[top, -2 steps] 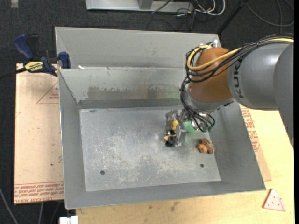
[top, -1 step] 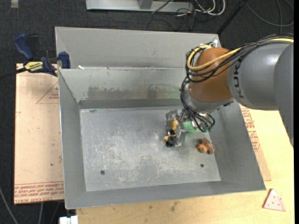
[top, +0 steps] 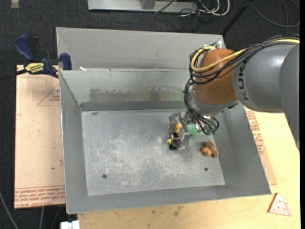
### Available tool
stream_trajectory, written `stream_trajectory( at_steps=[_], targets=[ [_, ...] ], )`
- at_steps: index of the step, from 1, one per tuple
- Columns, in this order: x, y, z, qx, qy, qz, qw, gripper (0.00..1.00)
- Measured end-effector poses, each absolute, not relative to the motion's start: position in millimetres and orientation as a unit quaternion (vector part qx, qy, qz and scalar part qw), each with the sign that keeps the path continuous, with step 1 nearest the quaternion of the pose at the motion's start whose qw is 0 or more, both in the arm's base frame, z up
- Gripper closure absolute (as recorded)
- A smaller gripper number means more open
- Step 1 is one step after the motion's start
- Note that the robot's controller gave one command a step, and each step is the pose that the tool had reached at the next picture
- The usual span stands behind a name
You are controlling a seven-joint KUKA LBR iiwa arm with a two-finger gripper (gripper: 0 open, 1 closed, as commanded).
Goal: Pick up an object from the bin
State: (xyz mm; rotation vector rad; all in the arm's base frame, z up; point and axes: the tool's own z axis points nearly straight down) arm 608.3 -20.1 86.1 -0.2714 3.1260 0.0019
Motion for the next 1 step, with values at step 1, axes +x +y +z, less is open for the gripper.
stream_trajectory(
  at_steps=[1],
  targets=[
    [608.4,-20.1,86.1,-0.087,0.996,0.001,0.002,1.0]
  ],
)
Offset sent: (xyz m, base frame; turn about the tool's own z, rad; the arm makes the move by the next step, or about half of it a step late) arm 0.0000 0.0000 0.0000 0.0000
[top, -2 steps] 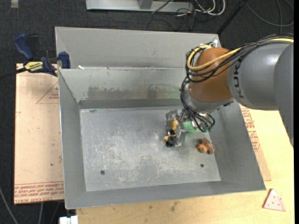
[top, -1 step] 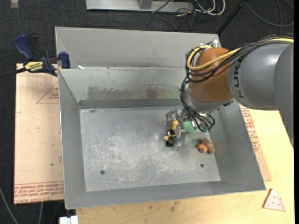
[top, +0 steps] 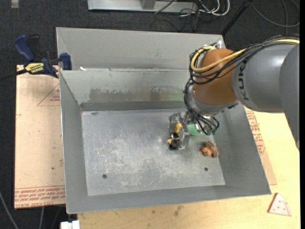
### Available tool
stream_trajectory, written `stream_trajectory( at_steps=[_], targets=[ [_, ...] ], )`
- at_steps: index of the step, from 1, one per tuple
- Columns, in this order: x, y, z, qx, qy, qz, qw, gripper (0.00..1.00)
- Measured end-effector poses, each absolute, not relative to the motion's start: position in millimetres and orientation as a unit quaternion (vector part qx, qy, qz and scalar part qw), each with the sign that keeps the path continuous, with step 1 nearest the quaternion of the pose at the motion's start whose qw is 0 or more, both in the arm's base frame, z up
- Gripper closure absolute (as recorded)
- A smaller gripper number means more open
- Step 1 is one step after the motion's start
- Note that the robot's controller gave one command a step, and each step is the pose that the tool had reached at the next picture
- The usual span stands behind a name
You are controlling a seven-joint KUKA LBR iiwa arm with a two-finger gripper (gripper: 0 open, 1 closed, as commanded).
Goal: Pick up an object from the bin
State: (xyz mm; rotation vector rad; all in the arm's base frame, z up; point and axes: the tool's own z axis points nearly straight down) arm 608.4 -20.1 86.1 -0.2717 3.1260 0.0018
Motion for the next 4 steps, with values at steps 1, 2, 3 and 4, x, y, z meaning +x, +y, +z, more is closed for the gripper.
stream_trajectory(
  at_steps=[1,2,3,4],
  targets=[
    [608.4,-20.1,86.1,-0.087,0.996,0.001,0.002,1.0],
    [608.4,-20.1,86.1,-0.087,0.996,0.001,0.002,1.0],
    [608.4,-20.1,86.1,-0.087,0.996,0.001,0.002,1.0],
    [608.4,-20.1,86.1,-0.087,0.996,0.001,0.002,1.0]
  ],
)
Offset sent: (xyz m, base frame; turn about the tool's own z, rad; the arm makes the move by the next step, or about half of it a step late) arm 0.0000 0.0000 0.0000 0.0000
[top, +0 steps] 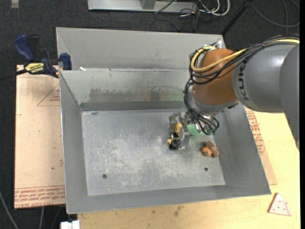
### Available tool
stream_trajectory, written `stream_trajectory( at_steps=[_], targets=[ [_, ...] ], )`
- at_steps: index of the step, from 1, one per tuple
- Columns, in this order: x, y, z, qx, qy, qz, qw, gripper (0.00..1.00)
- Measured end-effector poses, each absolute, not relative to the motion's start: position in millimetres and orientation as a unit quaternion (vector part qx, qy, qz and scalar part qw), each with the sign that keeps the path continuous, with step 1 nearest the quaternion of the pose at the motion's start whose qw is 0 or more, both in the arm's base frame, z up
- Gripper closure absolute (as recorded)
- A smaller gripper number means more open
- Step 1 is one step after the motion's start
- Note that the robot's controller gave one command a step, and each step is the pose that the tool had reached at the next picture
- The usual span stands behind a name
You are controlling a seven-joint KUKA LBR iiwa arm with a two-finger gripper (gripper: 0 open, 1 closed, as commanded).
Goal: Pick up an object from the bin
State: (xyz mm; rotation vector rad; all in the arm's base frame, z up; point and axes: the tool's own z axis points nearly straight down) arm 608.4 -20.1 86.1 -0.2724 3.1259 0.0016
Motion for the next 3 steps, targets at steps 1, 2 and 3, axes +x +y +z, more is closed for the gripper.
stream_trajectory(
  at_steps=[1,2,3],
  targets=[
    [602.2,-15.4,105.9,-0.124,0.992,0.001,-0.003,1.0],
    [626.8,-51.4,298.7,-0.18,0.984,-0.001,0.006,1.0],
    [625.8,-50.7,296.0,-0.181,0.984,0.0,0.003,1.0]
  ],
)
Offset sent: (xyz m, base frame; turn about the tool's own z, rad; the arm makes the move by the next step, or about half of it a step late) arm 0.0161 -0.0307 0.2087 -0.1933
